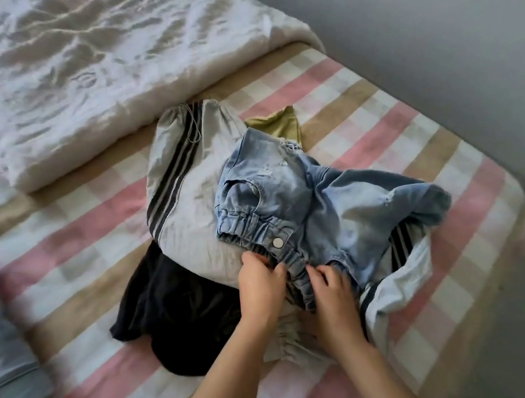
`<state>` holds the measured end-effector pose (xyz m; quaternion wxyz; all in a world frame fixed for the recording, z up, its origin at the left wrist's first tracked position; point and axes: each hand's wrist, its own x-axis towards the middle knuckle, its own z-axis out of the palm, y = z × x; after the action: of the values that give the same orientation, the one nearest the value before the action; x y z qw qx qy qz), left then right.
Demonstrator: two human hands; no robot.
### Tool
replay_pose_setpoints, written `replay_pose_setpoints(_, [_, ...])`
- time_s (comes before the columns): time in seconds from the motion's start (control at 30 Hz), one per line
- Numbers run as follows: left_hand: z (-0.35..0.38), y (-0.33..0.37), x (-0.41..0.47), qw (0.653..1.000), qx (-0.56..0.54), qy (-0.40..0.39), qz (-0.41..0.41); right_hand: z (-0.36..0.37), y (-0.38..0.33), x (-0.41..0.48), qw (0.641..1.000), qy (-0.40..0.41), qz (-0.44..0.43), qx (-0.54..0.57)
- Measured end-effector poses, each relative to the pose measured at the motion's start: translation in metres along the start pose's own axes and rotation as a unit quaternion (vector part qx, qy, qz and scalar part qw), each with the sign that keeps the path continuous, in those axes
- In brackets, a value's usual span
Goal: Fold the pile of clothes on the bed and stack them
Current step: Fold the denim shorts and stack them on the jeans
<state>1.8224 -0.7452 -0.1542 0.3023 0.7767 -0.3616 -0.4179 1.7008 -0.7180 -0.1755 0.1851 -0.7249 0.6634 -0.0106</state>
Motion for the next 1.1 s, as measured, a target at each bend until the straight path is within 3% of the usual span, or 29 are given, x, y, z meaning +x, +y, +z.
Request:
replay_pose_setpoints(0.13, [0.004,0.003,-0.017,0.995,-0.098,-0.010,-0.012,-0.007,0.007,-0.007,0.992,-0.007,0.010,0.127])
replay_pose_setpoints(0.3, [0.022,0.010,-0.036,0.989,-0.141,0.005,-0.052,-0.015,0.007,-0.010,0.986,0.014,0.010,0.168])
replay_pose_setpoints(0.4, [0.016,0.011,-0.030,0.973,-0.215,0.021,-0.076,-0.017,0.005,-0.015,0.981,0.053,-0.002,0.187])
replay_pose_setpoints(0.5, [0.005,0.008,-0.029,0.976,-0.201,-0.007,-0.079,-0.021,0.000,-0.024,0.976,0.116,-0.014,0.185])
replay_pose_setpoints(0.67, [-0.018,0.009,-0.041,0.960,-0.266,-0.016,-0.090,-0.043,-0.030,-0.051,0.958,0.195,-0.100,0.185])
replay_pose_setpoints(0.9, [-0.111,-0.012,-0.085,0.870,-0.480,-0.053,-0.102,-0.070,-0.102,-0.108,0.925,0.199,-0.242,0.213])
replay_pose_setpoints(1.1, [-0.180,-0.078,-0.155,0.816,-0.557,0.051,-0.146,-0.054,-0.162,-0.178,0.900,0.149,-0.349,0.216])
